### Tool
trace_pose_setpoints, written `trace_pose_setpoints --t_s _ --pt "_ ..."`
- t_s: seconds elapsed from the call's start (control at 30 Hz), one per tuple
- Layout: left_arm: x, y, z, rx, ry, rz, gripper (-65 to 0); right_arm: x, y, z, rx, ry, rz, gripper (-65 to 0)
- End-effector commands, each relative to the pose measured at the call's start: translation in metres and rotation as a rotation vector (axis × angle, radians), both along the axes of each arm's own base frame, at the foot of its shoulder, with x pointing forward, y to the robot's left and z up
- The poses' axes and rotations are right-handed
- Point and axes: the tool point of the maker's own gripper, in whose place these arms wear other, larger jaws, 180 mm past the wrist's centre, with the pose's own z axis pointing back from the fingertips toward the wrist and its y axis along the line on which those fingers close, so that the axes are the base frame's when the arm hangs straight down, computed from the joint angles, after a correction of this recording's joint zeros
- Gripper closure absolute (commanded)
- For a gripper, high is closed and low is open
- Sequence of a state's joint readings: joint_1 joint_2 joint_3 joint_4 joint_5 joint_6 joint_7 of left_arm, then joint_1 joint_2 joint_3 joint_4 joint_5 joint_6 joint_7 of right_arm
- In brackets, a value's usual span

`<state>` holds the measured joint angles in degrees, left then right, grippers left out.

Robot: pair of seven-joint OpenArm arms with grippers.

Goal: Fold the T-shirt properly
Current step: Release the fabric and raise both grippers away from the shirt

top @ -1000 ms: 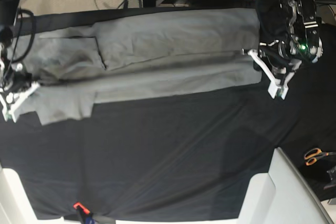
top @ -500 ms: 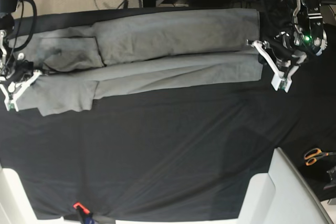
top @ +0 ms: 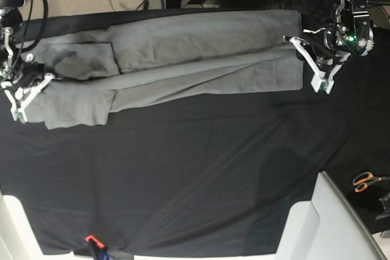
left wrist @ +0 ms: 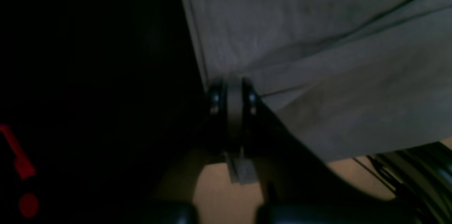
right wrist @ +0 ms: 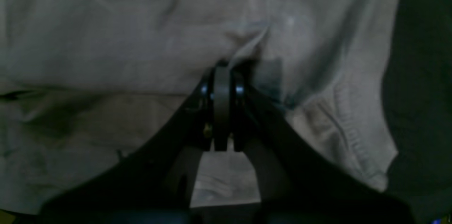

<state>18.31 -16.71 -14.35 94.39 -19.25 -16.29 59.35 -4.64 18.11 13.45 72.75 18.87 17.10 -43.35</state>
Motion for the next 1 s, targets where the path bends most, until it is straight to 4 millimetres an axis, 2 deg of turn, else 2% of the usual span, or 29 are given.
trace_pose_setpoints --t_s 0.0,0.17,0.23,0.3,0.4,0.43,0.53,0.6,0.67,0.73,0.83,0.9,0.93,0.97 --pt "0.008 0.001 0.005 0.008 -0.026 -0.012 0.0 0.012 -0.010 0.013 -0.024 -0.041 0.000 0.0" --pt "0.008 -0.004 0.001 -0.004 -0.033 -0.020 0.0 0.012 -0.011 0.013 -0.024 -0.044 -0.006 -0.2" --pt "0.009 -0.003 0.001 -0.003 -0.034 -0.016 0.0 0.012 -0.023 0.017 -0.027 -0.057 -0.046 -0.6" --pt "0.008 -0.002 0.001 0.000 -0.031 -0.020 0.0 0.011 -0.032 0.020 -0.030 -0.064 -0.076 -5.7" --pt "0.008 -0.001 0.003 0.004 -0.038 -0.017 0.0 0.008 -0.041 0.023 -0.032 -0.071 -0.107 -19.8" --pt "0.008 -0.001 0.004 0.004 -0.040 -0.019 -3.0 0.004 -0.044 0.022 -0.034 -0.067 -0.117 -25.4" --pt "0.014 -0.004 0.012 0.007 -0.067 -0.030 -33.2 0.003 -0.051 0.029 -0.046 -0.090 -0.135 -39.3" --pt "0.020 -0.006 0.021 0.011 -0.099 -0.040 -51.2 0.004 -0.056 0.042 -0.066 -0.125 -0.139 -41.7" --pt "0.028 0.007 0.036 0.034 -0.148 -0.010 -63.0 0.009 -0.065 0.062 -0.097 -0.179 -0.163 -41.7" --pt "0.034 0.027 0.053 0.065 -0.199 0.042 -65.0 0.017 -0.071 0.083 -0.129 -0.238 -0.197 -41.7" --pt "0.036 0.062 0.076 0.118 -0.253 0.132 -65.0 0.026 -0.064 0.107 -0.151 -0.307 -0.170 -41.7" --pt "0.031 0.076 0.084 0.136 -0.255 0.177 -65.0 0.036 -0.029 0.109 -0.110 -0.337 -0.101 -41.6" --pt "0.029 0.081 0.085 0.138 -0.256 0.192 -65.0 0.037 -0.010 0.108 -0.088 -0.343 -0.050 -39.6" --pt "0.024 0.084 0.085 0.143 -0.250 0.203 -65.0 0.037 0.010 0.104 -0.063 -0.338 -0.001 -35.0"
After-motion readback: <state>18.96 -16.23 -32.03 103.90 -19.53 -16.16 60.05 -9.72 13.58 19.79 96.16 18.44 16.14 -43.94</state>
